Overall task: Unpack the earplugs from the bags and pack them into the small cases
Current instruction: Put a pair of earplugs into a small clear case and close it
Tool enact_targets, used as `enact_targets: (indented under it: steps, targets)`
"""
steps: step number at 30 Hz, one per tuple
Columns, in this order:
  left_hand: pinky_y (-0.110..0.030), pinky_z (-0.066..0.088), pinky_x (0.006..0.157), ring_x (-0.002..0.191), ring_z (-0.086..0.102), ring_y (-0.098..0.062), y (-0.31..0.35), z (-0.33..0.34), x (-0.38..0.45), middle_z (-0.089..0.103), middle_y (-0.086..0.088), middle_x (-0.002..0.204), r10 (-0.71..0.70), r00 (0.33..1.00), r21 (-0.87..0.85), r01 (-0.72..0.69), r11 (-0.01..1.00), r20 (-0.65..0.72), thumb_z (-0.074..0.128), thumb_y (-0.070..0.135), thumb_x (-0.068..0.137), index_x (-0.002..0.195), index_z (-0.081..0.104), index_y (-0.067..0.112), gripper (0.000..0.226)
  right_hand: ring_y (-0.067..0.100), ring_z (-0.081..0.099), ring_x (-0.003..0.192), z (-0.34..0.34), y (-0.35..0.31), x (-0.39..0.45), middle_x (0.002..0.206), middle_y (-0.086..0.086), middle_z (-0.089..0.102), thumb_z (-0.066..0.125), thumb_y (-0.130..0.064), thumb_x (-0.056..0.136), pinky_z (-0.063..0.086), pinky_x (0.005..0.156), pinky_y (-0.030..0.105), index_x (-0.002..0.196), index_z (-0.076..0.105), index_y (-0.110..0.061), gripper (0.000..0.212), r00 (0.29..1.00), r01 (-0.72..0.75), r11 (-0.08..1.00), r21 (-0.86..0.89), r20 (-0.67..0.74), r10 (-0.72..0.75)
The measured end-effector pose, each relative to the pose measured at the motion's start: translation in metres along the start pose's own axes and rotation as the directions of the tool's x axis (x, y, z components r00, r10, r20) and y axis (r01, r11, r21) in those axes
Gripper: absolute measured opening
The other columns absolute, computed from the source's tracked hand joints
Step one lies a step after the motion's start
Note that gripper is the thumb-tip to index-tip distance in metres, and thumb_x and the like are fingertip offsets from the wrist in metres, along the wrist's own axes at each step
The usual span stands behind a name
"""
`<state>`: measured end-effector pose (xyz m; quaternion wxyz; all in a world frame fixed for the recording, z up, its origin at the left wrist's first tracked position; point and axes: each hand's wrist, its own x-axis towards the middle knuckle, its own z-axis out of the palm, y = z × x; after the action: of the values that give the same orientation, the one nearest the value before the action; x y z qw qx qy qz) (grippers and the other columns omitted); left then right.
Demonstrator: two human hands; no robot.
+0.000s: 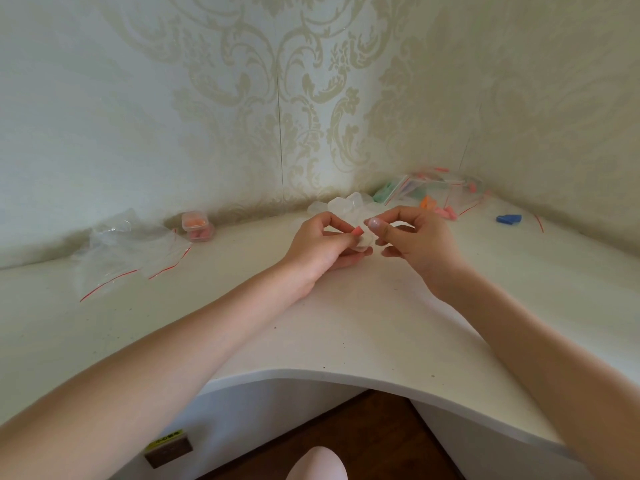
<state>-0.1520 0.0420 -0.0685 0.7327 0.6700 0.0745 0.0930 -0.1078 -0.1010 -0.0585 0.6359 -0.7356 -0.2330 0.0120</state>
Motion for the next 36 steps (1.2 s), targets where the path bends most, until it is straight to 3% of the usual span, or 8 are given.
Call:
enact_targets:
  steps: [3,9,14,17,21,28,32,36]
  targets:
    - [-0.029,0.059,0.074,0.08,0.073,-0.024,0.001,0.0,-0.002,0.07,-0.017,0.093,-0.017,1.0,-0.004,0.017,1.0,0.026,0.065,0.005,0.088,0.094,0.05,0.007,0.016,0.007,0.046,0.052,-0.001,0.003,0.002,0.087,0.005,0.071,0.062,-0.021,0.091,0.045,0.056,0.02,0.07,0.068,-0.024,0.022,1.0,0.027,0.999,-0.032,0.008,-0.027]
    - [-0.034,0.059,0.079,0.079,0.072,-0.027,0.002,0.001,-0.004,0.069,-0.018,0.098,-0.006,1.0,0.025,0.005,1.0,0.028,0.059,0.005,0.091,0.098,0.048,0.012,0.015,0.005,0.055,0.056,-0.001,0.004,0.003,0.067,0.0,0.061,0.055,-0.009,0.094,0.051,0.058,0.018,0.087,0.069,-0.011,0.016,0.997,0.081,0.997,-0.012,0.023,-0.08]
    - [-0.033,0.058,0.079,0.08,0.073,-0.026,0.003,0.001,-0.005,0.068,-0.017,0.101,0.004,0.999,0.047,-0.006,0.999,0.047,0.056,0.004,0.092,0.094,0.056,0.016,0.012,0.011,0.062,0.066,0.001,0.002,0.0,0.071,0.005,0.066,0.061,-0.001,0.089,0.054,0.062,0.022,0.083,0.065,-0.015,0.015,0.977,0.212,0.972,-0.097,-0.006,-0.213]
    - [-0.031,0.058,0.078,0.081,0.073,-0.025,0.003,0.001,-0.004,0.068,-0.018,0.099,-0.004,0.999,0.04,0.002,0.999,0.036,0.059,0.005,0.091,0.094,0.058,0.012,0.008,0.01,0.063,0.074,0.002,0.0,-0.001,0.076,-0.007,0.066,0.066,-0.003,0.085,0.055,0.069,0.024,0.079,0.064,-0.022,0.02,0.962,0.265,0.949,-0.168,-0.025,-0.273]
    - [-0.029,0.058,0.078,0.083,0.072,-0.023,0.002,0.0,-0.003,0.071,-0.016,0.087,-0.012,0.999,0.035,0.011,0.999,0.038,0.063,-0.001,0.085,0.094,0.06,0.009,0.013,0.011,0.062,0.078,0.003,0.003,-0.001,0.085,-0.003,0.066,0.069,-0.003,0.081,0.052,0.07,0.025,0.079,0.063,-0.022,0.021,0.944,0.331,0.908,-0.256,0.083,-0.321]
    - [-0.027,0.059,0.072,0.074,0.071,-0.018,0.006,-0.004,0.002,0.07,-0.014,0.092,-0.081,0.994,-0.169,0.091,0.981,0.067,0.052,-0.002,0.091,0.097,0.065,0.001,0.015,0.009,0.059,0.085,0.0,0.011,0.002,0.085,-0.006,0.067,0.073,-0.014,0.081,0.048,0.073,0.024,0.085,0.071,-0.017,0.005,0.92,0.391,0.833,-0.391,0.155,-0.359]
    - [-0.026,0.059,0.067,0.068,0.07,-0.017,0.008,-0.004,0.001,0.069,-0.015,0.089,-0.091,0.994,-0.198,0.101,0.975,0.06,0.051,-0.005,0.09,0.097,0.063,0.001,0.015,0.001,0.055,0.09,0.0,0.013,0.003,0.09,-0.007,0.066,0.07,-0.016,0.084,0.043,0.072,0.013,0.089,0.074,-0.017,0.006,0.891,0.452,0.776,-0.441,0.181,-0.416]
    - [-0.026,0.059,0.068,0.068,0.07,-0.019,0.01,-0.004,0.001,0.068,-0.015,0.085,-0.093,0.995,-0.193,0.099,0.976,0.044,0.052,-0.007,0.087,0.09,0.06,0.007,0.017,0.005,0.055,0.088,0.001,0.014,0.004,0.092,-0.006,0.064,0.069,-0.014,0.085,0.044,0.072,0.016,0.089,0.073,-0.019,0.008,0.902,0.427,0.793,-0.435,0.146,-0.405]
